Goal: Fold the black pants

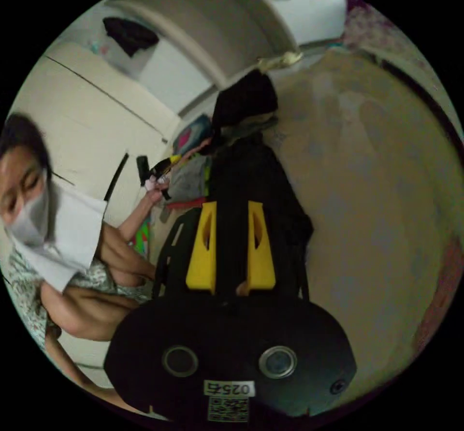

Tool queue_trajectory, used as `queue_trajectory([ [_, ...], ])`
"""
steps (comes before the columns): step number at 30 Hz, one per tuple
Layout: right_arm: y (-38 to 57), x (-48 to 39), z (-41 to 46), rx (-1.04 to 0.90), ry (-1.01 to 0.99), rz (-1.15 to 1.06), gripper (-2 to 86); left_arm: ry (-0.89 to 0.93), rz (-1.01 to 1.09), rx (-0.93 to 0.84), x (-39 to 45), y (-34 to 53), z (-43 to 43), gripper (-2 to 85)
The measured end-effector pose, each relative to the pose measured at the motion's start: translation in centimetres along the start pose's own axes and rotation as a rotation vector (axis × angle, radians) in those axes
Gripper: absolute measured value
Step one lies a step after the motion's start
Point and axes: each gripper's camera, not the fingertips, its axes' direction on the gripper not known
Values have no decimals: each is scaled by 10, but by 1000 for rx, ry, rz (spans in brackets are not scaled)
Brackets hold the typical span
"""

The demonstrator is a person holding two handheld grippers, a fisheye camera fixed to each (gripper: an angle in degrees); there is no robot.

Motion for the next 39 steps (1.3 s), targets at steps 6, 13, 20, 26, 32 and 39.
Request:
queue_trajectory([
  [6, 302, -166, -168, 767, 898, 206, 102, 75, 235, 161, 109, 79, 120, 4],
  [13, 539, -162, -214, 628, 943, 946, 85, 655, 571, -491, 208, 184, 406, 80],
  [20, 643, -82, -300, 468, 544, 1018, 98, 861, 991, -1048, 336, 340, 623, 105],
  [26, 691, -63, -352, 459, 427, 993, 83, 859, 990, -1332, 391, 447, 783, 91],
  [32, 728, -103, -408, 553, 477, 1006, 135, 831, 1116, -1633, 427, 551, 883, 68],
  [39, 758, -114, -458, 539, 416, 983, 95, 869, 1081, -1832, 426, 626, 950, 21],
])
